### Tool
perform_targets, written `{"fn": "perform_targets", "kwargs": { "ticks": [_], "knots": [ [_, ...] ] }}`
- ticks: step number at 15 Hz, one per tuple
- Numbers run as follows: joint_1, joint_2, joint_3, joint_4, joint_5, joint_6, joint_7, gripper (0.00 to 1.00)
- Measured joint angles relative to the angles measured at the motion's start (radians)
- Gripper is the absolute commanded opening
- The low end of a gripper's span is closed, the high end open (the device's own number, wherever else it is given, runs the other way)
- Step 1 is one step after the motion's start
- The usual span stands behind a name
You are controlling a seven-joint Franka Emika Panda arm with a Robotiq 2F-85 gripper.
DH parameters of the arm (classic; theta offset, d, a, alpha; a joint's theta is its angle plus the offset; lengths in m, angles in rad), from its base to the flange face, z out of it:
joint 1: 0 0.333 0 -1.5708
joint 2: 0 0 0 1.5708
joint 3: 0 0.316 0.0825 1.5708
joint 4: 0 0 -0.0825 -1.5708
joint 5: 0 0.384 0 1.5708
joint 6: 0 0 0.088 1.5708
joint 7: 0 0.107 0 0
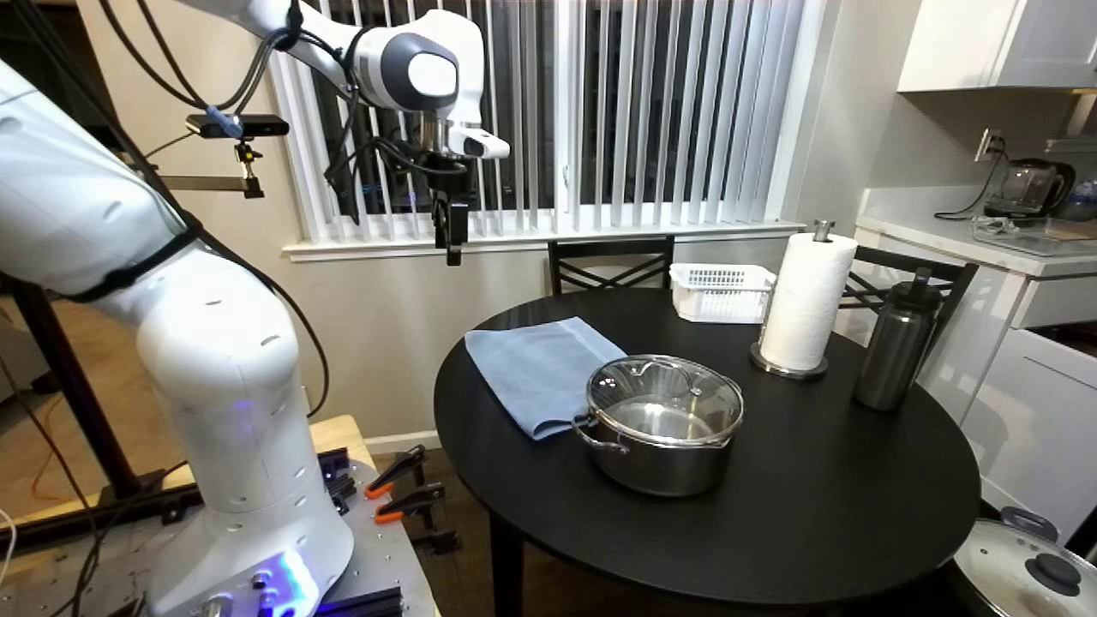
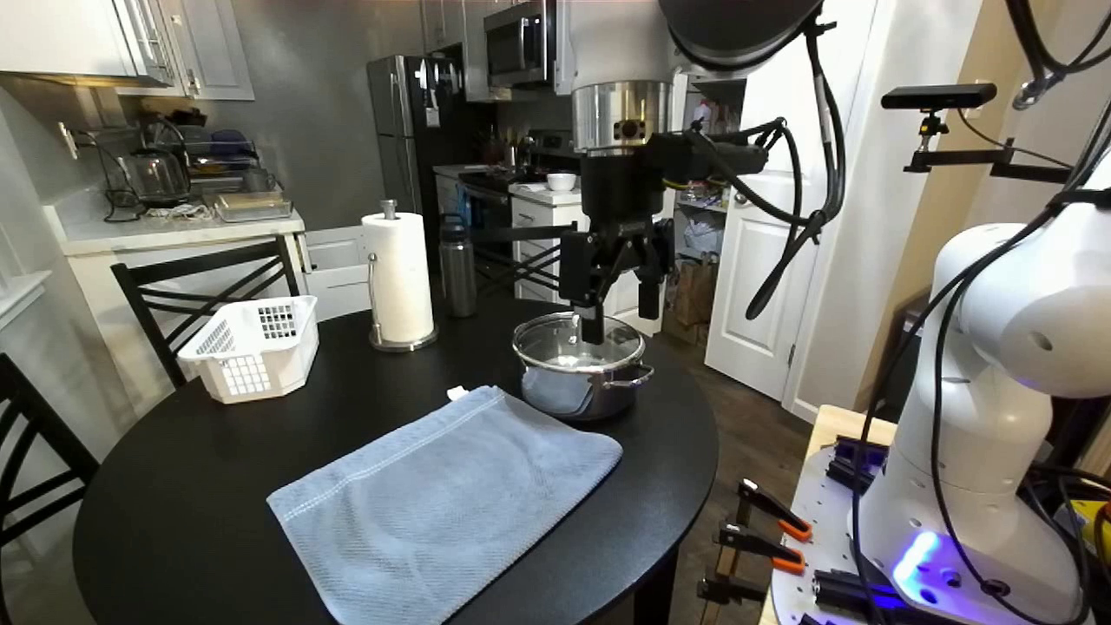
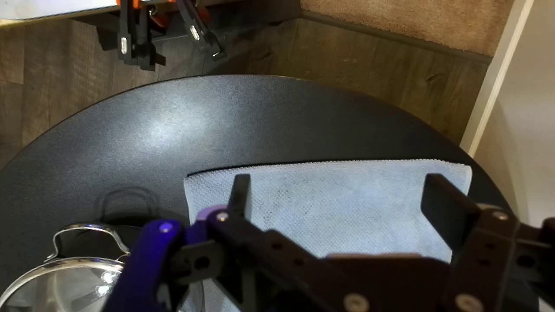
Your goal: Remove the lid from the pot
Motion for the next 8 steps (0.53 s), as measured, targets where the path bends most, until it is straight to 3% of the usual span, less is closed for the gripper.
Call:
{"fn": "perform_targets", "kwargs": {
  "ticks": [6, 8],
  "knots": [
    [-0.003, 0.000, -0.002, 0.000, 0.000, 0.001, 0.010, 1.00],
    [-0.039, 0.004, -0.031, 0.004, -0.001, 0.017, 0.048, 1.00]
  ]
}}
